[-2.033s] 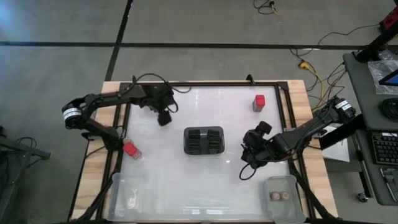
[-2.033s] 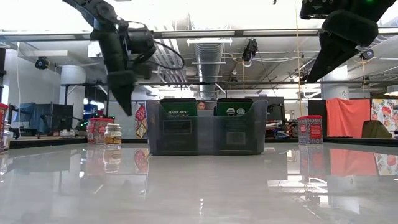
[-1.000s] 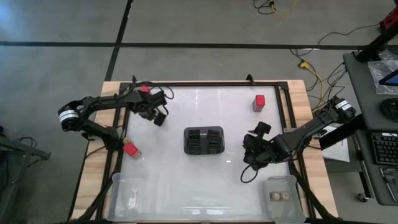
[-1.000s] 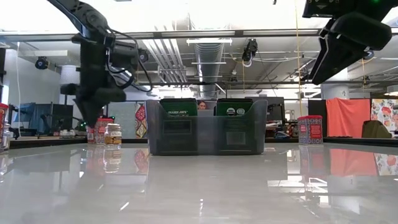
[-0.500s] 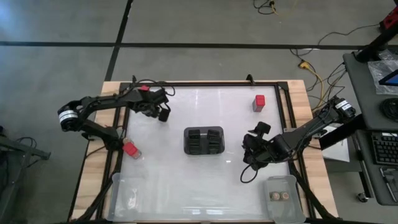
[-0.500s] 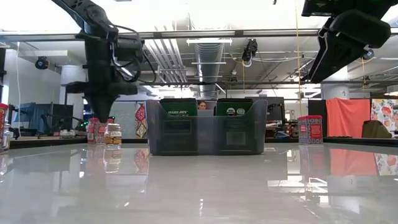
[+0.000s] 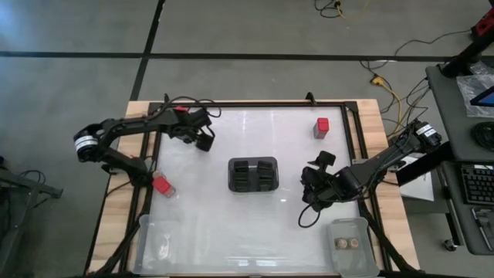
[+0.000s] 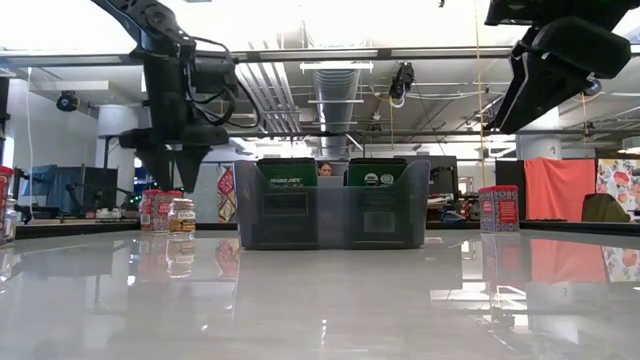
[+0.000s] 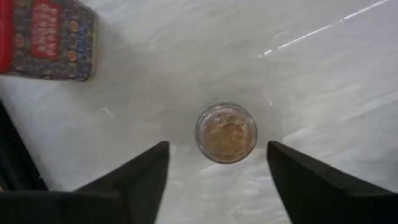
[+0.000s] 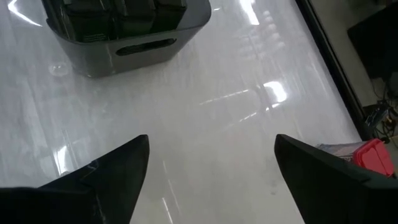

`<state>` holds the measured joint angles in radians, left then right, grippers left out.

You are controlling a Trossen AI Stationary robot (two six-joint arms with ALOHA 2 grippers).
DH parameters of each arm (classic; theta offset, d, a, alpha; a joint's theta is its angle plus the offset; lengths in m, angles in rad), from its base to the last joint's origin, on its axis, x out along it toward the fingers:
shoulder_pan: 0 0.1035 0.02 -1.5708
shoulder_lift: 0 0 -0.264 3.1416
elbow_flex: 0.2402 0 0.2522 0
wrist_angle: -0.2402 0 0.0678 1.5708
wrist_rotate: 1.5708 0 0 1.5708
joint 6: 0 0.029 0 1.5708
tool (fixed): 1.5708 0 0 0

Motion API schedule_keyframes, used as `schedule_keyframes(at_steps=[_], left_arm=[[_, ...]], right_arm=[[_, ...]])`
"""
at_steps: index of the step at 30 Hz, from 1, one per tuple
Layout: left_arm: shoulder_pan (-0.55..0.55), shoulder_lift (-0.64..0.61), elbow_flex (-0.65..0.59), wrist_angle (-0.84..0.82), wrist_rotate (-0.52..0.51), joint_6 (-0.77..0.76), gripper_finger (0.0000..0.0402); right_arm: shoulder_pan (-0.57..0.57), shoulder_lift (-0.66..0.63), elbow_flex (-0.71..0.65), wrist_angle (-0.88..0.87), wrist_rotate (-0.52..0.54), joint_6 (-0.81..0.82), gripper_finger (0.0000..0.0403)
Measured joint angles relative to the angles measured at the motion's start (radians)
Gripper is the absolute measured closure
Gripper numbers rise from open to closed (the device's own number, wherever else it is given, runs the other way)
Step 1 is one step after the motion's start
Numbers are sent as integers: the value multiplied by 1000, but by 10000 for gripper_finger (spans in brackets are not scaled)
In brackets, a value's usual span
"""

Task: Sort spices by type
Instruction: Put the brown seasoning bottle into the gray bin

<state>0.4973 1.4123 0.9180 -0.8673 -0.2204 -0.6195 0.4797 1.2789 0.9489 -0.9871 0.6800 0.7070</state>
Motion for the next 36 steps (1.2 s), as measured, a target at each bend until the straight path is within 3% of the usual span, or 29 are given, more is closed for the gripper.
schedule_keyframes(at_steps=[4, 9, 21, 32, 36], left_arm=[[0, 23, 0, 23, 28, 33, 101], [3, 65, 0, 48, 25, 43, 94], [20, 119, -2, 89, 21, 47, 149], [36, 132, -2, 81, 53, 34, 235], [33, 132, 10, 72, 55, 60, 241]], right_arm=[[0, 0, 0, 0, 0, -1, 68], [0, 0, 0, 1, 0, -1, 61], [0, 0, 0, 2, -7, 2, 74], [0, 0, 0, 1, -8, 14, 62], [0, 0, 0, -4, -8, 6, 68]])
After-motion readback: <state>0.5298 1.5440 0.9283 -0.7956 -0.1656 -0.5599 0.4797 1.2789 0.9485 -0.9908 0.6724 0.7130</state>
